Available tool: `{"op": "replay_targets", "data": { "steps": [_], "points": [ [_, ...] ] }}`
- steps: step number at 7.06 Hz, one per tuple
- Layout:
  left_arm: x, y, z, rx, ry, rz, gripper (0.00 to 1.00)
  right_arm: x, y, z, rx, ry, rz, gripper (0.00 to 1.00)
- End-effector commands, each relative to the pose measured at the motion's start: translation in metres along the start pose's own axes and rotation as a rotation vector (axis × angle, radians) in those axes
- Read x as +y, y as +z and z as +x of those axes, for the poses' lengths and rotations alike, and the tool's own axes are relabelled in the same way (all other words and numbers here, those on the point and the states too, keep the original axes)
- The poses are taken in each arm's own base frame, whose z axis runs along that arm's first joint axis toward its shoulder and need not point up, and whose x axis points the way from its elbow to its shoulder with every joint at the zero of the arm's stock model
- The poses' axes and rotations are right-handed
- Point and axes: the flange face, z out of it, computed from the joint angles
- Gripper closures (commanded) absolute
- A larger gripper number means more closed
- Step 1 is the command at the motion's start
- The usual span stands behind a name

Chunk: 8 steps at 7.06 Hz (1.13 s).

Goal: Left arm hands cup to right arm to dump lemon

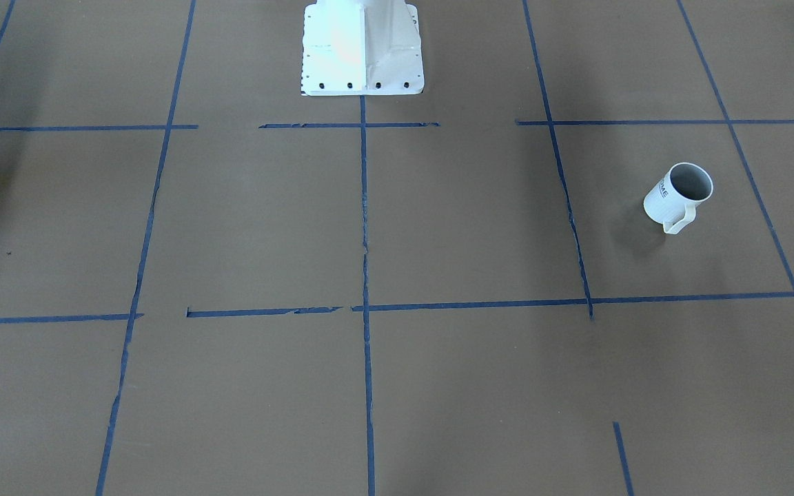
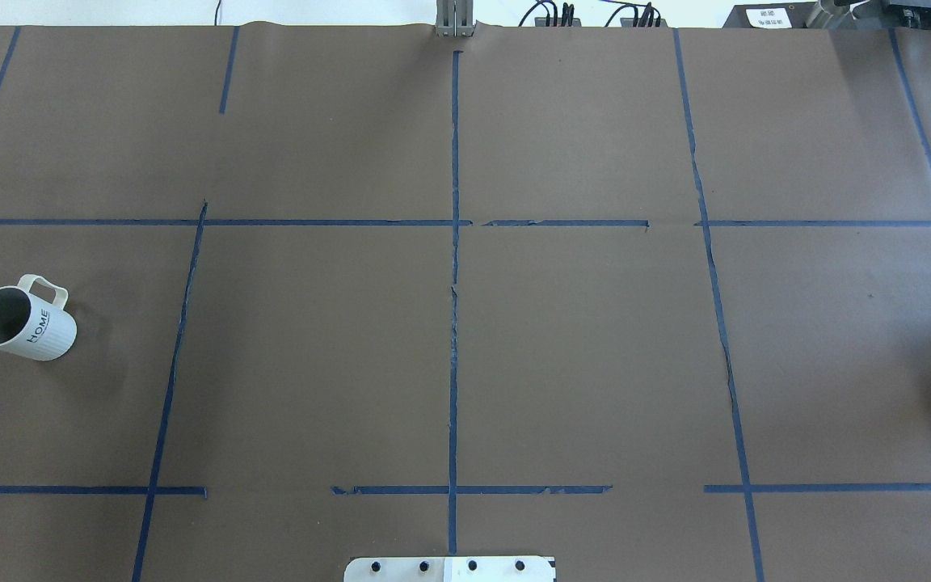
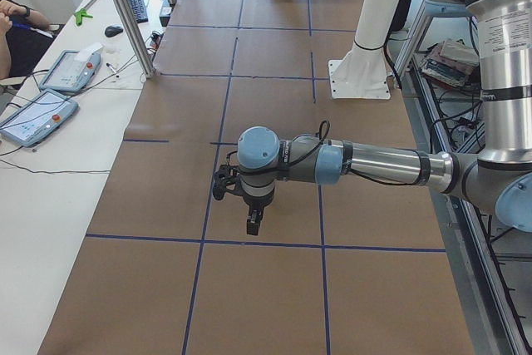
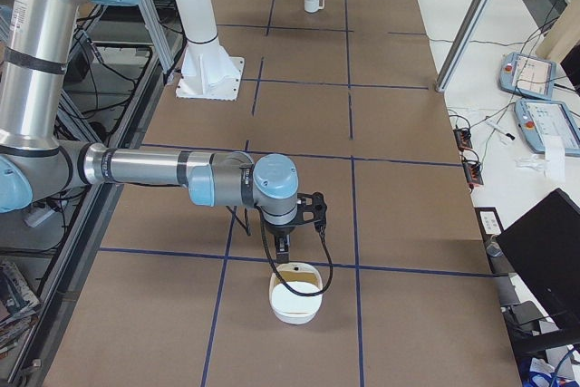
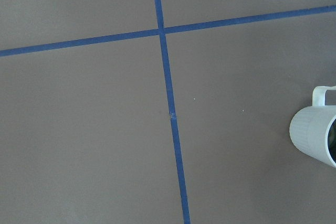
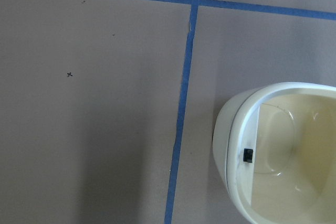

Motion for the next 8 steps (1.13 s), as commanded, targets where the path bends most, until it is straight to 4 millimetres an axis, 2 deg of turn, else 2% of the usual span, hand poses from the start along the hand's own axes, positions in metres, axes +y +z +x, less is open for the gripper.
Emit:
{"op": "replay_targets", "data": {
  "steps": [1, 3, 5, 6, 8],
  "points": [
    [-0.009, 0.018, 0.029, 0.009, 0.028, -0.017, 0.0, 0.0, -0.001, -0.001, -0.003, -0.006, 0.003, 0.0],
    [-0.02, 0.061, 0.086, 0.037, -0.039, -0.014, 0.0, 0.0, -0.001, -0.001, -0.003, -0.006, 0.003, 0.0],
    [-0.023, 0.107, 0.124, 0.058, -0.066, -0.017, 0.0, 0.0, 0.0, -0.001, -0.003, -0.005, 0.0, 0.0],
    [-0.025, 0.124, 0.136, 0.026, -0.085, 0.01, 0.0, 0.0, 0.0, -0.001, -0.003, -0.005, 0.0, 0.0],
    [-0.036, 0.142, 0.153, 0.036, -0.088, 0.004, 0.0, 0.0, -0.001, -0.001, -0.001, -0.003, 0.002, 0.0]
  ]
}}
